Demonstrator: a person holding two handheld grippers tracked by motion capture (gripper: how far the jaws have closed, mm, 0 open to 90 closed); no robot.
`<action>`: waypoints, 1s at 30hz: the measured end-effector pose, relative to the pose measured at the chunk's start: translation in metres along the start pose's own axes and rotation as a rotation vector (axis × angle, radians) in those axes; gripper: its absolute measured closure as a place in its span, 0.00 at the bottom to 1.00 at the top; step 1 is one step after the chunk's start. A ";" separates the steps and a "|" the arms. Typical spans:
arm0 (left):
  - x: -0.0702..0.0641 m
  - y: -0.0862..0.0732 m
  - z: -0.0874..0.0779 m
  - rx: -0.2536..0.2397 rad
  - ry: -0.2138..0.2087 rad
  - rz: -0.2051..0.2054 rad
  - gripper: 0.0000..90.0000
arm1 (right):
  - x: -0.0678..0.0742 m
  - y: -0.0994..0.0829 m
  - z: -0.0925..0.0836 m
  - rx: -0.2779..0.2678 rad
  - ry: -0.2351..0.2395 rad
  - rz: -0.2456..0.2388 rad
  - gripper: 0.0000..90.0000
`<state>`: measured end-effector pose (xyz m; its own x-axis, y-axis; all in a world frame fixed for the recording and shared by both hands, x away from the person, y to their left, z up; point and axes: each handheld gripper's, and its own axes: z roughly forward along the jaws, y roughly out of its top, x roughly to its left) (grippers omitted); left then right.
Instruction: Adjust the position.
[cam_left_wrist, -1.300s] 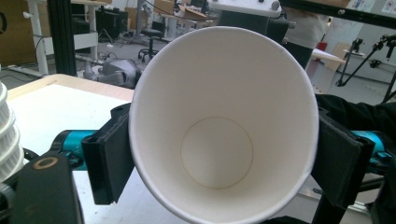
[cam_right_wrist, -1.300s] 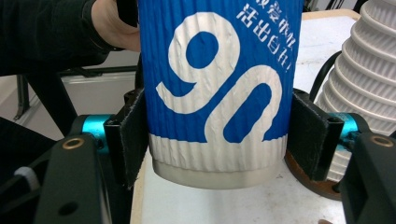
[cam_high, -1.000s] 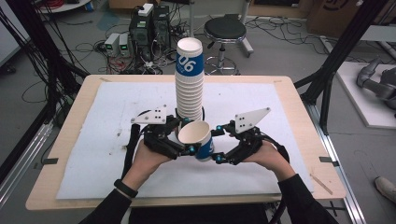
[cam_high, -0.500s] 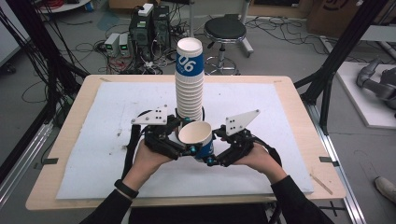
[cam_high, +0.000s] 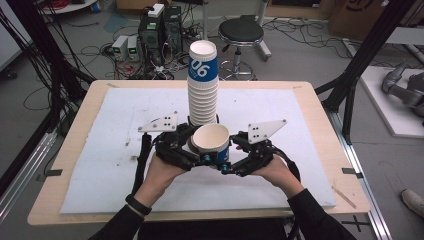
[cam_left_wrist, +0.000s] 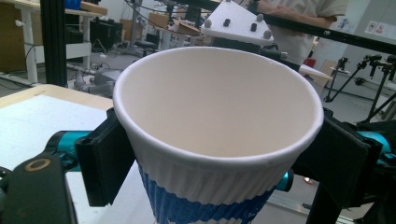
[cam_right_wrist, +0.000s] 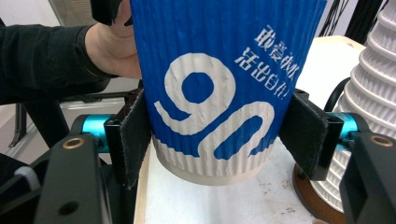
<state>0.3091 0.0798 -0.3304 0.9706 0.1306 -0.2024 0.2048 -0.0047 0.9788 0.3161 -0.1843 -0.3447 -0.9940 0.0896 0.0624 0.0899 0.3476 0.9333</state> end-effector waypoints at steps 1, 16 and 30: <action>0.000 0.000 0.000 -0.006 -0.003 0.001 0.18 | 0.000 0.000 0.000 0.001 -0.003 -0.005 0.33; -0.004 0.006 -0.002 0.041 0.019 0.063 0.25 | 0.002 -0.001 0.003 0.001 -0.001 -0.008 0.31; -0.007 0.008 -0.001 0.082 0.061 0.124 0.26 | 0.001 0.000 0.009 -0.074 0.012 0.090 0.23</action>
<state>0.3037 0.0796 -0.3214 0.9800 0.1842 -0.0754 0.0958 -0.1047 0.9899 0.3159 -0.1757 -0.3483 -0.9828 0.1062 0.1508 0.1744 0.2692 0.9471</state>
